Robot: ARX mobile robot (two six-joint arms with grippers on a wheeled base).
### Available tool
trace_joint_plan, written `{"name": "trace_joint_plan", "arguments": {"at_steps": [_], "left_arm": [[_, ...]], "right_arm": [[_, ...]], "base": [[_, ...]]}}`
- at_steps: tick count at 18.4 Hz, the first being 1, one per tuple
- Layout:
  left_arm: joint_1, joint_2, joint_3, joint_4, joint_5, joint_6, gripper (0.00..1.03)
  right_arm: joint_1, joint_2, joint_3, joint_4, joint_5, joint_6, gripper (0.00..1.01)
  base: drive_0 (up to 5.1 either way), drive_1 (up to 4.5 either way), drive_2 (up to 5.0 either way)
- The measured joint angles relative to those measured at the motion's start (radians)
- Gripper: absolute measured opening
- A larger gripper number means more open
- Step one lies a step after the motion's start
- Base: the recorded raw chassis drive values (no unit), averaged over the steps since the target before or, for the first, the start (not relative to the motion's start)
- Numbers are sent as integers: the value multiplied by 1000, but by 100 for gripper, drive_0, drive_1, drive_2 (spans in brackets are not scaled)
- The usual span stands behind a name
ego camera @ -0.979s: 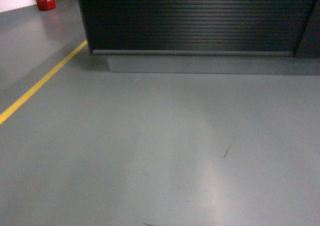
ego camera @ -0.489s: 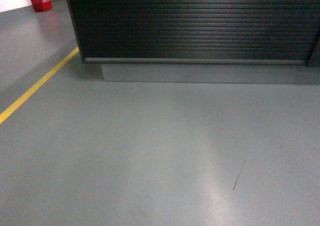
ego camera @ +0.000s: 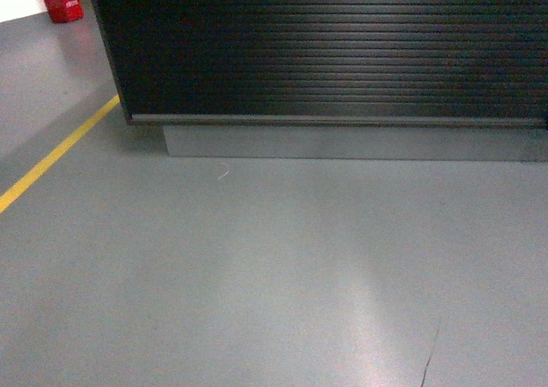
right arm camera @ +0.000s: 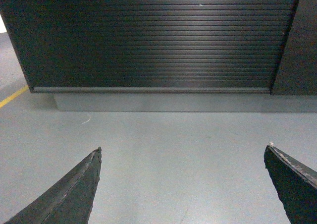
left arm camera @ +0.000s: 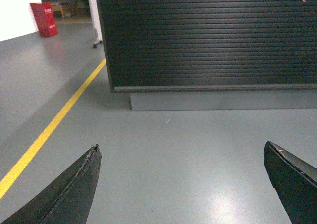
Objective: Place dark red mango on scale at checkout
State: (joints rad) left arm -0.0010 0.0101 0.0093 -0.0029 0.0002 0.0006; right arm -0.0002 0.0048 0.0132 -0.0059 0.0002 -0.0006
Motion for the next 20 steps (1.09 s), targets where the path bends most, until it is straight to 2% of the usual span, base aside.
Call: {"name": "trace_joint_plan", "arguments": {"at_steps": [20], "left_arm": [[0, 0, 0, 3, -1, 0, 98]], "right_arm": [[0, 0, 0, 3, 0, 0, 98]], "base": [[0, 404, -405]]}}
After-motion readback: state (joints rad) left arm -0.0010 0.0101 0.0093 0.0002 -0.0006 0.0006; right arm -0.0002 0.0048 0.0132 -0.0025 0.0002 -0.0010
